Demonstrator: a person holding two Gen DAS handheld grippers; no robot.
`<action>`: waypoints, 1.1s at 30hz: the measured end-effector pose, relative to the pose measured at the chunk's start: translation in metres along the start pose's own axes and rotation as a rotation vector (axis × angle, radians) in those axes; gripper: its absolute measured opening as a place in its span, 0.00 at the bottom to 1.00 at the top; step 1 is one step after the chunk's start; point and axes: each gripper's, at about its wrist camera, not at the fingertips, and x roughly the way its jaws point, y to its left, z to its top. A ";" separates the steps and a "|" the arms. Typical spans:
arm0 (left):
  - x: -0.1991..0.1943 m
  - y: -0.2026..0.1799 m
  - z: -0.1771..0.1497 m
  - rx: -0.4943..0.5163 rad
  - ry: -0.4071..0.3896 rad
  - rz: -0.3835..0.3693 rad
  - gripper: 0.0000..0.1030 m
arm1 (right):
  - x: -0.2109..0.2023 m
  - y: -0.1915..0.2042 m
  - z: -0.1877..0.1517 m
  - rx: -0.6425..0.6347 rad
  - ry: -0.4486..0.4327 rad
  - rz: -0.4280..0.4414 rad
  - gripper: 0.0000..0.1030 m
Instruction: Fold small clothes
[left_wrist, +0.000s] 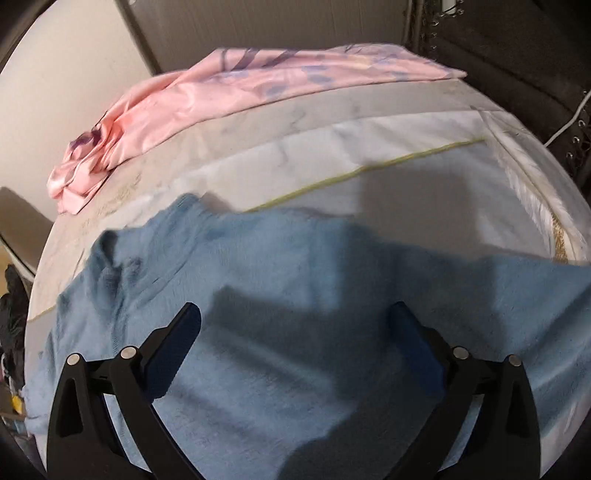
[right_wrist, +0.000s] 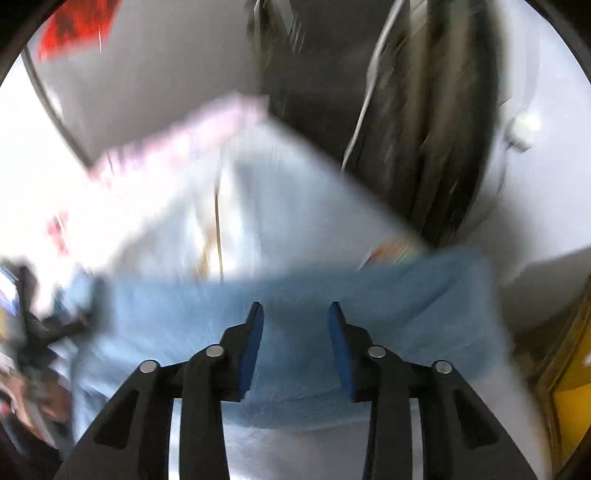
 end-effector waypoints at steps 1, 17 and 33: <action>-0.003 0.010 -0.002 -0.024 0.010 0.000 0.96 | -0.004 0.011 -0.001 -0.047 -0.061 -0.068 0.38; -0.044 0.371 -0.178 -0.585 0.072 0.318 0.96 | 0.001 0.207 -0.034 -0.259 0.058 0.204 0.36; -0.055 0.467 -0.308 -0.810 0.123 0.232 0.96 | -0.036 0.549 -0.173 -0.805 0.197 0.561 0.28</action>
